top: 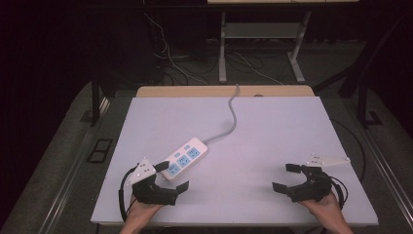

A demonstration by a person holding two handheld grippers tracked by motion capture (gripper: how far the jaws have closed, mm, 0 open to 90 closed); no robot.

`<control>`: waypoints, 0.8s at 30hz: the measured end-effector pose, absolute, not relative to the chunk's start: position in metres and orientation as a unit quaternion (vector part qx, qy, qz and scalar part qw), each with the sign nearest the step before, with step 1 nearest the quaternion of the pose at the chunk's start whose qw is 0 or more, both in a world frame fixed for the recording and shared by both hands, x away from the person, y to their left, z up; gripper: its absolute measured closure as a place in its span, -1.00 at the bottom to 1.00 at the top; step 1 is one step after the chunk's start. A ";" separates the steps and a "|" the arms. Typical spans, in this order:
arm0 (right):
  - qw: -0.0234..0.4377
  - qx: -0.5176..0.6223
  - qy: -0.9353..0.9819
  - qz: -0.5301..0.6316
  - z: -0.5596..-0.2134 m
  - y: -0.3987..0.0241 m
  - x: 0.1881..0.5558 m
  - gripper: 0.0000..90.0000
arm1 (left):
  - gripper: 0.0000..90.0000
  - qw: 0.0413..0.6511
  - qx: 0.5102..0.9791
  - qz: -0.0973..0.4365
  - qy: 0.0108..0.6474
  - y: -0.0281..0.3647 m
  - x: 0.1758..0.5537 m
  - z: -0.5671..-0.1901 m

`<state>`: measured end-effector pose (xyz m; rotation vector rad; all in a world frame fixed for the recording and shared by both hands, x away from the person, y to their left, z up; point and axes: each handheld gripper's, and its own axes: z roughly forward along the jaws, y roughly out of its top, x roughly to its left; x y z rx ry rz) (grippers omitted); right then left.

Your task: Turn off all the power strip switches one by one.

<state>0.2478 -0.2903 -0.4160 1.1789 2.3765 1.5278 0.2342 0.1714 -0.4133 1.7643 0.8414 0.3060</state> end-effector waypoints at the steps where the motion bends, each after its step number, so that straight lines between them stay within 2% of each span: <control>1: 0.040 0.385 0.776 0.497 -0.416 -0.290 0.248 -0.98 | -1.00 0.548 0.746 0.127 0.356 0.171 0.234 -0.413; 24: 0.047 0.388 0.780 0.489 -0.416 -0.293 0.248 -0.98 | -1.00 0.506 0.768 0.121 0.373 0.184 0.249 -0.391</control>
